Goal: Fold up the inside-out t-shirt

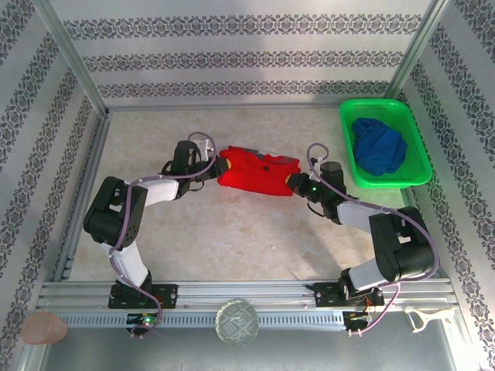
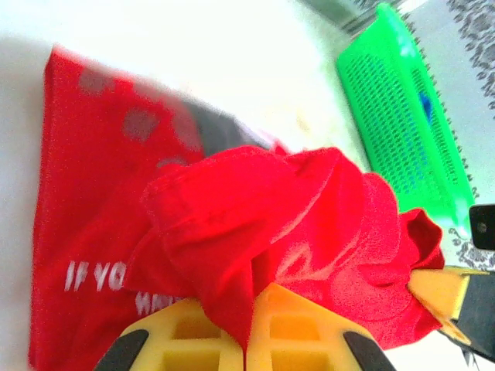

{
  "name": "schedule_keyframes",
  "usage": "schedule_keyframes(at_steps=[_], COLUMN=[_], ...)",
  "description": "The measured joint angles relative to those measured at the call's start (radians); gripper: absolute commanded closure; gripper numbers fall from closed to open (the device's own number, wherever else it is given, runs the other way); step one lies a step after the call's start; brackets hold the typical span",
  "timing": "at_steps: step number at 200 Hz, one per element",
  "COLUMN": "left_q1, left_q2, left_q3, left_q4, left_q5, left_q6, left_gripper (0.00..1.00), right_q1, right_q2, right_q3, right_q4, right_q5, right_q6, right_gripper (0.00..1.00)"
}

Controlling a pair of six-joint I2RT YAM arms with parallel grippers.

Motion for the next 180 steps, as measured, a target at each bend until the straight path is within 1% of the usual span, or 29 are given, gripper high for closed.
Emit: schedule_keyframes(at_steps=[28,44,61,68,75,79,82,88,92,96,99,102,128,148,180], left_q1=[0.0,0.0,0.0,0.0,0.0,0.0,0.0,0.0,0.001,0.001,0.001,0.001,0.006,0.023,0.052], left_q2=[0.115,0.209,0.294,0.328,0.359,0.375,0.387,0.407,0.42,0.429,0.433,0.439,0.433,0.384,0.227], left_q3=[0.185,0.29,0.364,0.387,0.408,0.418,0.427,0.442,0.451,0.459,0.465,0.47,0.493,0.486,0.473], left_q4=[-0.033,-0.06,-0.093,-0.106,-0.124,-0.133,-0.142,-0.157,-0.165,-0.173,-0.181,-0.188,-0.216,-0.233,-0.289], left_q5=[-0.017,-0.021,-0.026,-0.031,-0.039,-0.041,-0.042,-0.045,-0.045,-0.045,-0.046,-0.045,-0.061,-0.073,-0.084], left_q6=[0.054,0.078,0.094,0.097,0.101,0.101,0.101,0.102,0.103,0.104,0.108,0.107,0.11,0.108,0.109], left_gripper=[1.0,1.0,1.0,1.0,1.0,1.0,1.0,0.93,0.85,0.77,0.71,0.67,0.42,0.3,0.25], right_q1=[-0.027,-0.045,-0.059,-0.062,-0.064,-0.067,-0.068,-0.069,-0.071,-0.073,-0.074,-0.076,-0.096,-0.117,-0.125], right_q2=[0.095,0.182,0.278,0.317,0.354,0.374,0.385,0.404,0.413,0.417,0.417,0.417,0.351,0.225,0.027], right_q3=[0.103,0.167,0.226,0.249,0.27,0.28,0.286,0.295,0.299,0.301,0.301,0.301,0.298,0.27,0.232], right_q4=[0.001,0.004,0.0,-0.005,-0.011,-0.015,-0.018,-0.022,-0.026,-0.03,-0.033,-0.032,-0.07,-0.123,-0.189], right_q5=[0.047,0.064,0.071,0.074,0.074,0.073,0.073,0.071,0.07,0.065,0.066,0.057,0.051,0.051,0.032], right_q6=[-0.003,0.005,0.022,0.028,0.031,0.038,0.039,0.043,0.054,0.051,0.056,0.053,0.044,0.027,-0.005], right_gripper=[1.0,1.0,1.0,0.93,0.89,0.84,0.79,0.67,0.62,0.58,0.57,0.55,0.49,0.49,0.48])
